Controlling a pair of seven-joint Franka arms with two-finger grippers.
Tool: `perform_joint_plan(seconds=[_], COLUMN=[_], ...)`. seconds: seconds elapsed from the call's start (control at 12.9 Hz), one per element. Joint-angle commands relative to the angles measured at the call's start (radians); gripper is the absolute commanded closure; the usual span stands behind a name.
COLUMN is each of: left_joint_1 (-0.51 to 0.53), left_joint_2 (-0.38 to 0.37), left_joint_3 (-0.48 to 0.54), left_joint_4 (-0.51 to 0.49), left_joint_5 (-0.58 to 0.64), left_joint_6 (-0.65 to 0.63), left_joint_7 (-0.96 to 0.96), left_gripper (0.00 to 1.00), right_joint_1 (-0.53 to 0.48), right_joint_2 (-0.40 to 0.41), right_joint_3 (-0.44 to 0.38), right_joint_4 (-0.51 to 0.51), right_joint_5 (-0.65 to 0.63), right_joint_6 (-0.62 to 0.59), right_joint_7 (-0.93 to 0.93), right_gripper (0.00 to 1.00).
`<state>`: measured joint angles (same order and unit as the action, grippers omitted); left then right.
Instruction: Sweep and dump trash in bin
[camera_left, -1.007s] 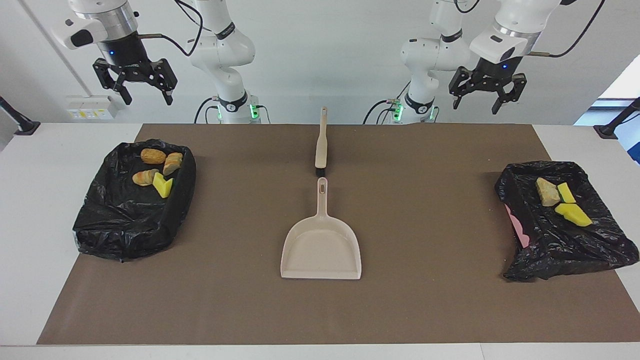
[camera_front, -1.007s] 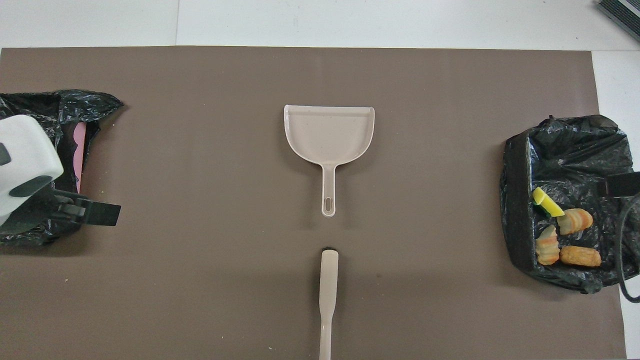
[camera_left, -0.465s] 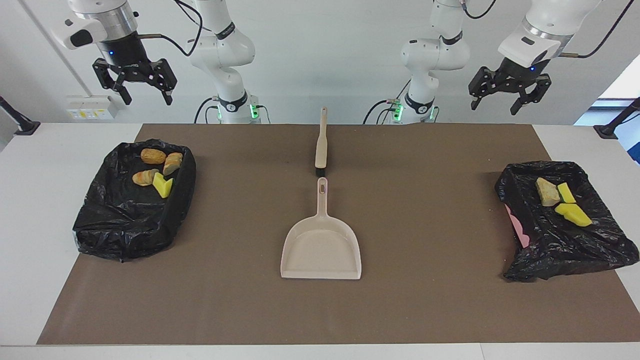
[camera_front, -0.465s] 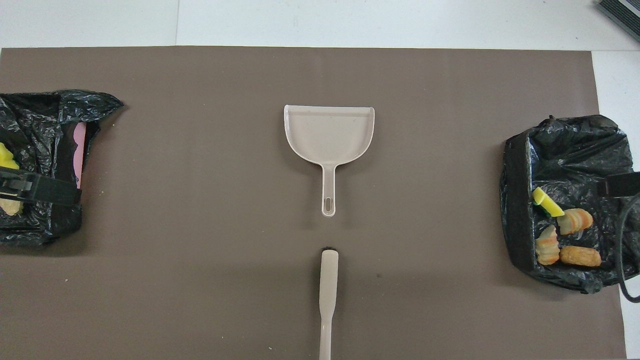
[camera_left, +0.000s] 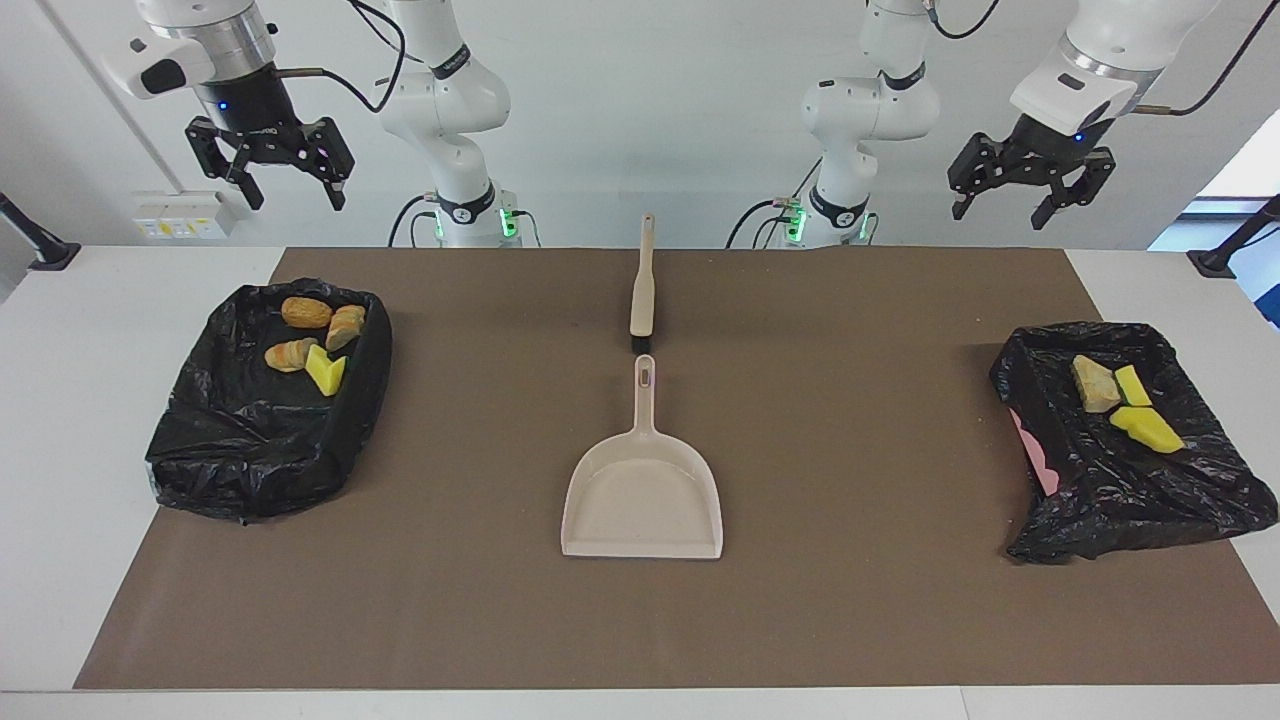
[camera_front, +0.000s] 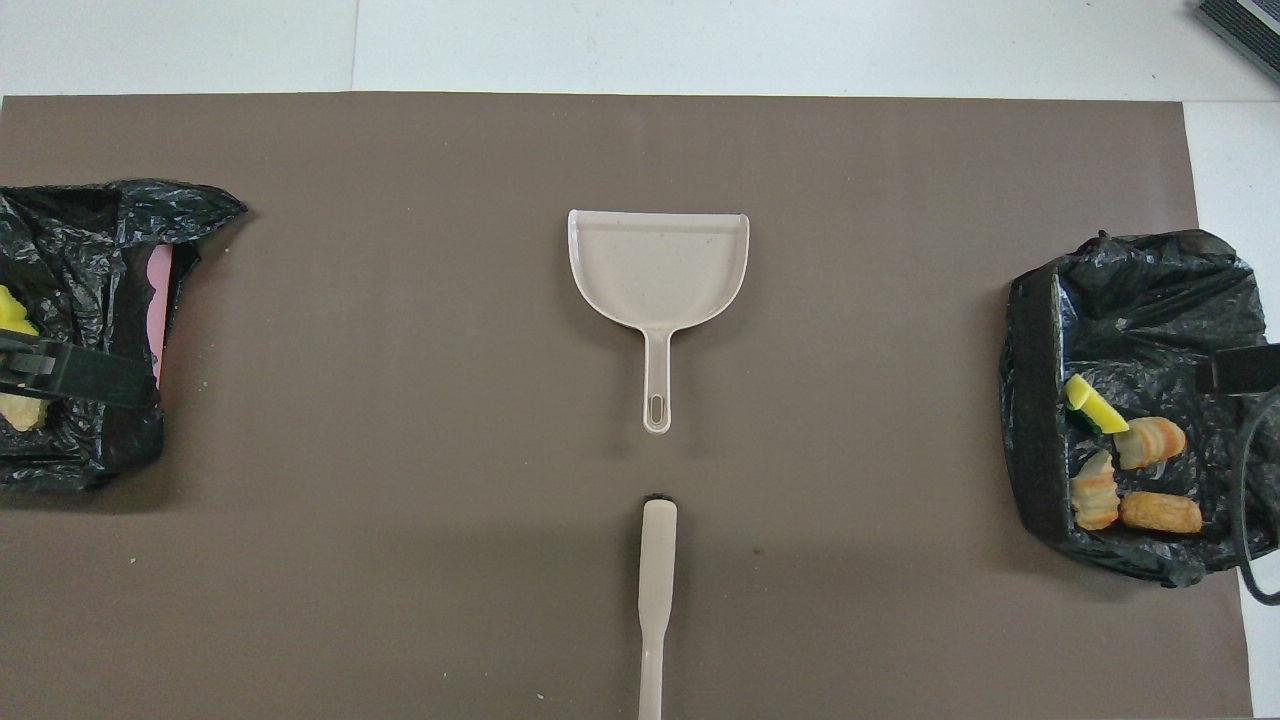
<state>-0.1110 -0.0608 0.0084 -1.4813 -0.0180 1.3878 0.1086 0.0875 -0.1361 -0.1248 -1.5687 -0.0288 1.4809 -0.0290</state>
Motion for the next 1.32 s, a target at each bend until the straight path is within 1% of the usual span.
perform_joint_plan(seconds=[0.0, 0.15, 0.39, 1.24], left_joint_1=[0.013, 0.014, 0.011, 0.011], left_joint_2=[0.026, 0.076, 0.064, 0.047], left_joint_3=[-0.005, -0.002, -0.007, -0.007], left_joint_4=[0.058, 0.114, 0.113, 0.093], left_joint_5=[-0.007, -0.007, -0.003, 0.018], left_joint_6=[-0.03, -0.061, -0.043, -0.038], left_joint_7=[0.016, 0.016, 0.016, 0.017], left_gripper=[0.0, 0.0, 0.0, 0.0], right_joint_1=[-0.011, -0.011, -0.011, -0.011], right_joint_2=[-0.02, -0.019, -0.02, -0.019], right_joint_3=[0.01, 0.01, 0.01, 0.01], right_joint_4=[-0.02, -0.02, -0.02, -0.02], right_joint_5=[-0.008, -0.008, -0.008, -0.008], right_joint_6=[-0.008, -0.004, -0.005, -0.004], right_joint_7=[-0.035, -0.034, -0.034, -0.035], right_gripper=[0.0, 0.0, 0.0, 0.0])
